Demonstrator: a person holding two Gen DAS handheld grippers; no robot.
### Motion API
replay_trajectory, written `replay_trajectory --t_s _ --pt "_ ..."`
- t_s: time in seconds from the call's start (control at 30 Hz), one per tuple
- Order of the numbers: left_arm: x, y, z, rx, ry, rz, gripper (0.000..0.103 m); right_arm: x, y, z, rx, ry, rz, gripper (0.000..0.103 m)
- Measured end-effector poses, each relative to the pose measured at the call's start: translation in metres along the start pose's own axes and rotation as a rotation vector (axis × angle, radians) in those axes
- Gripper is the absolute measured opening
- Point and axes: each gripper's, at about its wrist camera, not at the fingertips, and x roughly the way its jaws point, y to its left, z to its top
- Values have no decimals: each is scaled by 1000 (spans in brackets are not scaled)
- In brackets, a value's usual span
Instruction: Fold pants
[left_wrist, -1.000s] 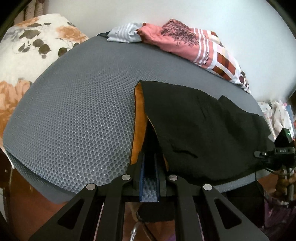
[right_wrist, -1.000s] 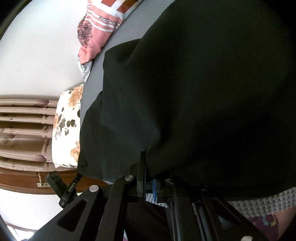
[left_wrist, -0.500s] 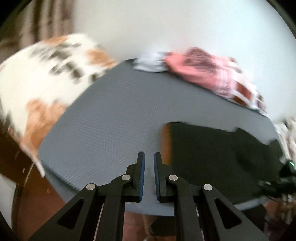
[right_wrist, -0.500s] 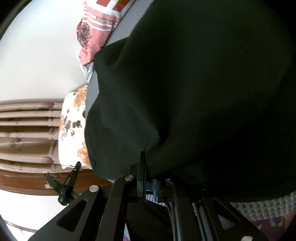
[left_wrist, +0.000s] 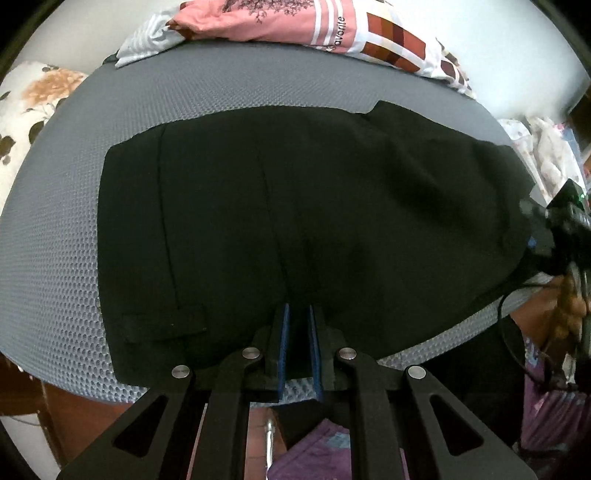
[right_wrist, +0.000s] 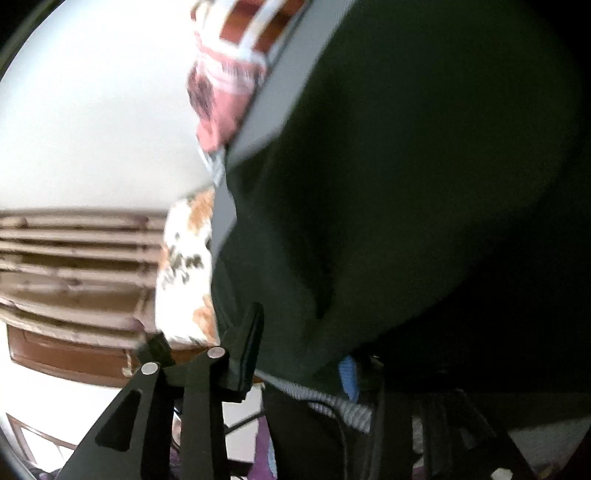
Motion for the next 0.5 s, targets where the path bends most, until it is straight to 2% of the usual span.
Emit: replay_trajectory --t_s 0.33,0.4,0.43,0.5 --pt "1 3 1 -14 17 19 14 -149 -87 130 180 -447 75 41" --pt "1 2 2 -11 19 27 15 -174 -98 148 200 -511 57 39" --pt "1 2 3 -9 20 31 15 -174 -98 148 200 -511 57 39" --pt "3 -2 3 -5 21 38 15 -199 -109 162 230 -564 37 37"
